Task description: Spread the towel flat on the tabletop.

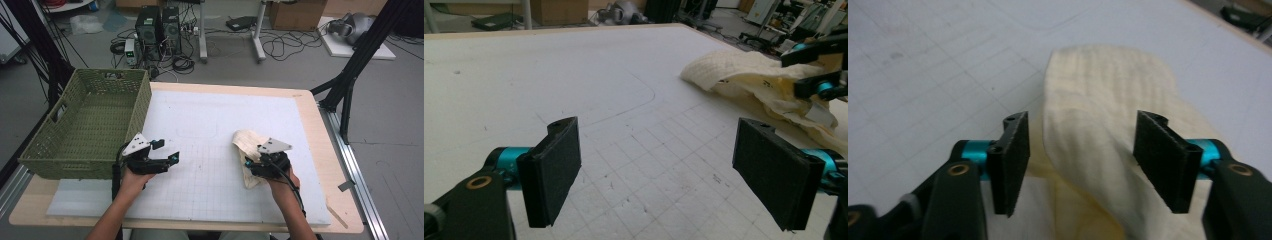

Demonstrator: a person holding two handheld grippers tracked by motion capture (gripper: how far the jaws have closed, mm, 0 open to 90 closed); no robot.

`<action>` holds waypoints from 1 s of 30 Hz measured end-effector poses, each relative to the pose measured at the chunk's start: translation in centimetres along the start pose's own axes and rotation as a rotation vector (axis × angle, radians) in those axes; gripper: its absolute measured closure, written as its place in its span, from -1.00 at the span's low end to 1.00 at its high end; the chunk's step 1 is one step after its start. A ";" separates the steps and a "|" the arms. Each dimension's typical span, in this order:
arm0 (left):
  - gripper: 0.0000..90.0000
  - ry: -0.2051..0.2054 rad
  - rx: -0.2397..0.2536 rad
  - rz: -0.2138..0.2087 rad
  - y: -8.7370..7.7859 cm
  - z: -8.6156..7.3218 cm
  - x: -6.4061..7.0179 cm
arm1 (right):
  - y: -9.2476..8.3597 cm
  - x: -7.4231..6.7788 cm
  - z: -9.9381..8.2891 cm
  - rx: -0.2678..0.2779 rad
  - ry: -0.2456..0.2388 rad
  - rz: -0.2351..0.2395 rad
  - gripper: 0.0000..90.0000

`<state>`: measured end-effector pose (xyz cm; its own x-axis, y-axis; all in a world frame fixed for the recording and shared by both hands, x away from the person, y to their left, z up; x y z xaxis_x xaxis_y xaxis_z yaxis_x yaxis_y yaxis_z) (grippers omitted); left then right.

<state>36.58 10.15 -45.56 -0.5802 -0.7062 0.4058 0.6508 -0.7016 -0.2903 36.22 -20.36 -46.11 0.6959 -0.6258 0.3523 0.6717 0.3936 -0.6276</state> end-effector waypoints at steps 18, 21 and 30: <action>-0.56 -0.002 0.014 0.006 -0.1 0.2 -0.1 | -1.6 -3.7 8.4 0.269 0.011 0.368 0.85; -0.55 -0.001 0.012 0.004 -0.1 0.2 -0.1 | -1.1 -1.5 8.1 0.240 0.032 0.294 0.85; -0.55 0.003 0.002 0.001 0.2 0.0 0.1 | 0.6 5.9 3.2 0.115 0.200 0.090 0.85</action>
<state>36.65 9.99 -45.58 -0.5808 -0.7071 0.4033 0.6523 -0.7006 -0.2891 41.52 -21.67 -42.15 0.6978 -0.7010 0.1474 0.6419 0.5206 -0.5630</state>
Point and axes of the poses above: each handheld gripper's, and its own axes: y roughly forward along the jaws, z roughly out of its top, x roughly to its right, the point moved 8 cm from there along y, roughly forward along the jaws, and after that the axes turned 13 degrees about -y, right-handed, at the moved point
